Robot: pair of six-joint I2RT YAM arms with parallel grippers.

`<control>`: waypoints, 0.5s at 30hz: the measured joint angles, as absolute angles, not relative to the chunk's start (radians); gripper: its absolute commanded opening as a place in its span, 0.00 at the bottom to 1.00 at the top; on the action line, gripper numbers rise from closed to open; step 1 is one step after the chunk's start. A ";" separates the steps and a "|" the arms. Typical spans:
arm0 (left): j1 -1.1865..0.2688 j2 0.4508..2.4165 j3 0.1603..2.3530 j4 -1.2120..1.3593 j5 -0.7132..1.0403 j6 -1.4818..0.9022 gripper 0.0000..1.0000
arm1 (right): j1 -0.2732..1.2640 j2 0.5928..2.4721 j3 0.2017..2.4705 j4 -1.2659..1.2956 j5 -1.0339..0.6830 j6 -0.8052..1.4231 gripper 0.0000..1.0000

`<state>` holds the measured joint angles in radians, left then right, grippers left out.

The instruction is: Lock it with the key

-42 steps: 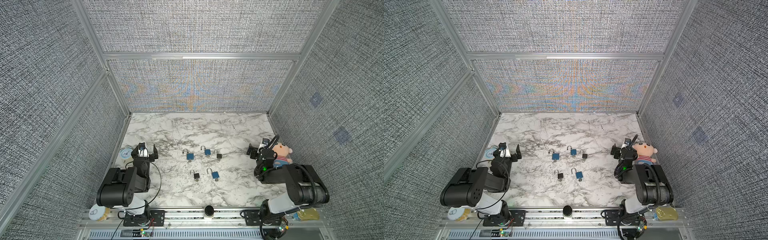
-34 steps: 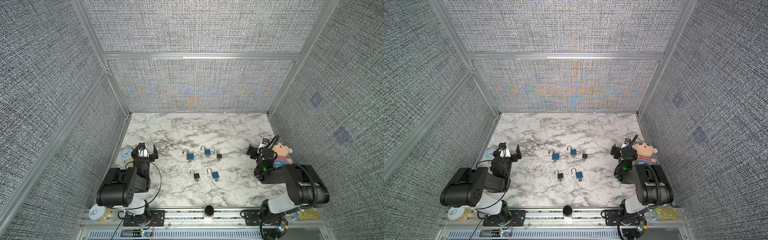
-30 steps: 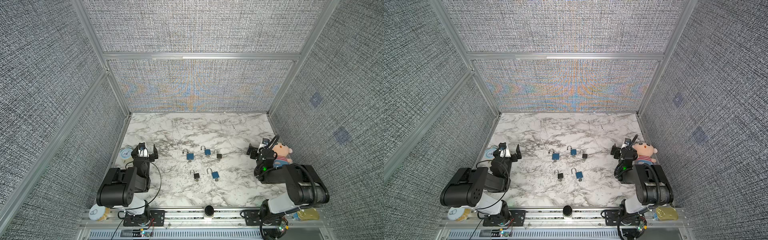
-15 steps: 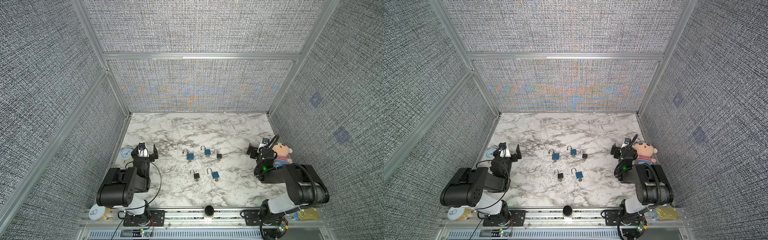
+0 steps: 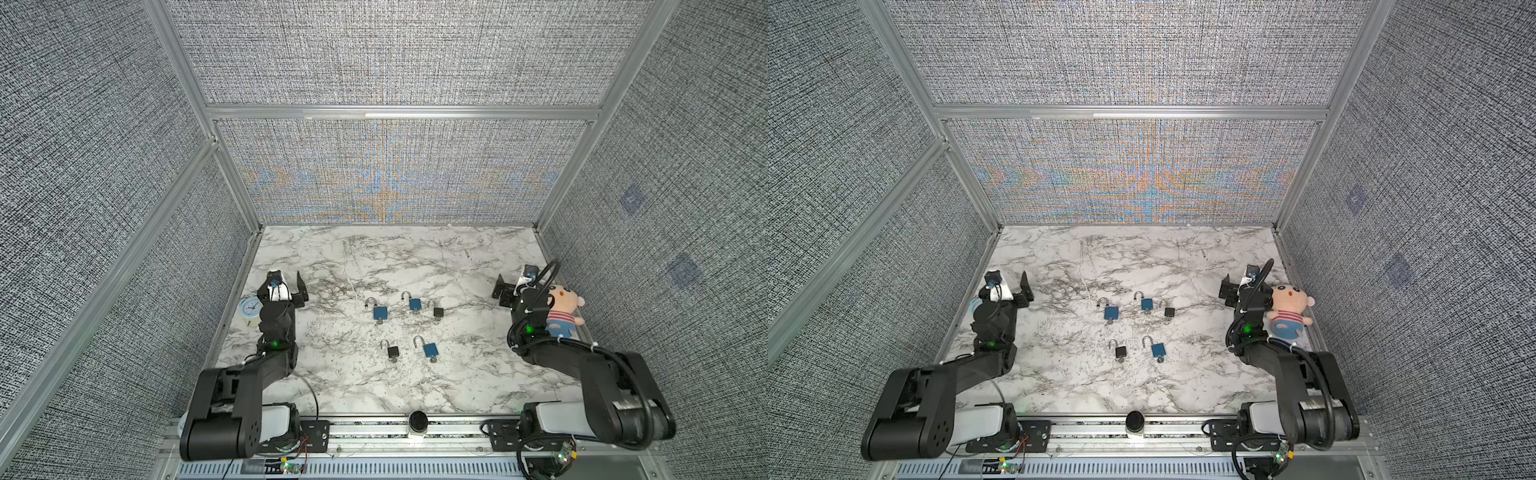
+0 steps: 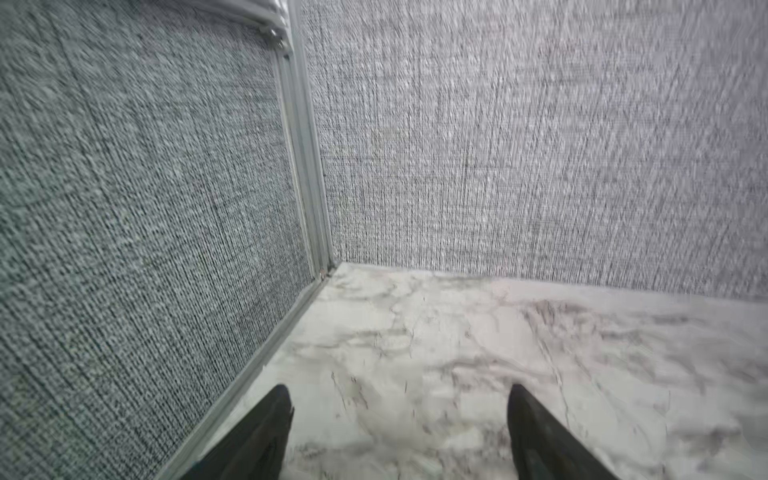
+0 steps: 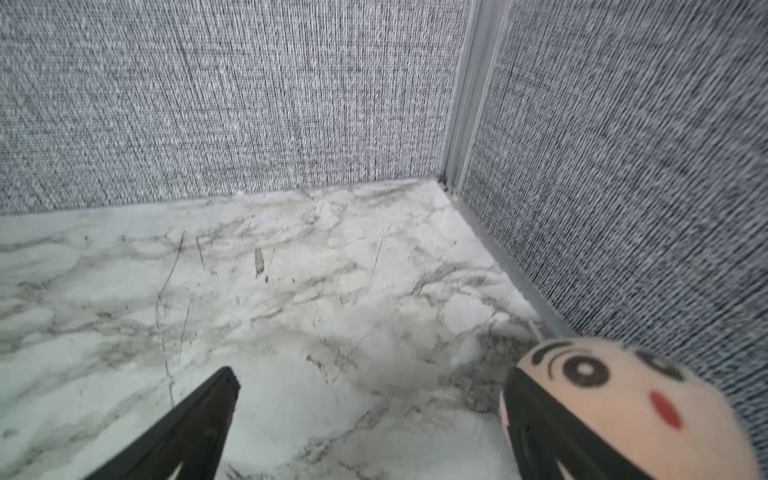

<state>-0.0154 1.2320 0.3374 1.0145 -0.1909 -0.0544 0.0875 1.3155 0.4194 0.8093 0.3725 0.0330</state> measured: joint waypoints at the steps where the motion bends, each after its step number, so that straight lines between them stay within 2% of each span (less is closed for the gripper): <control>1: -0.015 1.210 0.368 0.974 -0.198 -0.066 0.74 | 0.104 1.289 0.445 0.765 0.403 0.034 0.94; 5: -0.021 1.179 0.535 0.733 -0.151 -0.101 0.68 | 0.197 1.217 0.584 0.530 0.511 0.080 0.84; 9: -0.049 1.152 0.653 0.503 -0.113 -0.166 0.67 | 0.313 1.230 0.755 0.257 0.578 0.163 0.83; 15: -0.118 1.139 0.757 0.213 -0.090 -0.197 0.65 | 0.459 1.335 0.917 -0.126 0.569 0.340 0.78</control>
<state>-0.1184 1.1389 0.7574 0.2131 -0.0898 -0.1974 0.4595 1.3354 0.9169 -0.1257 0.5694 0.3397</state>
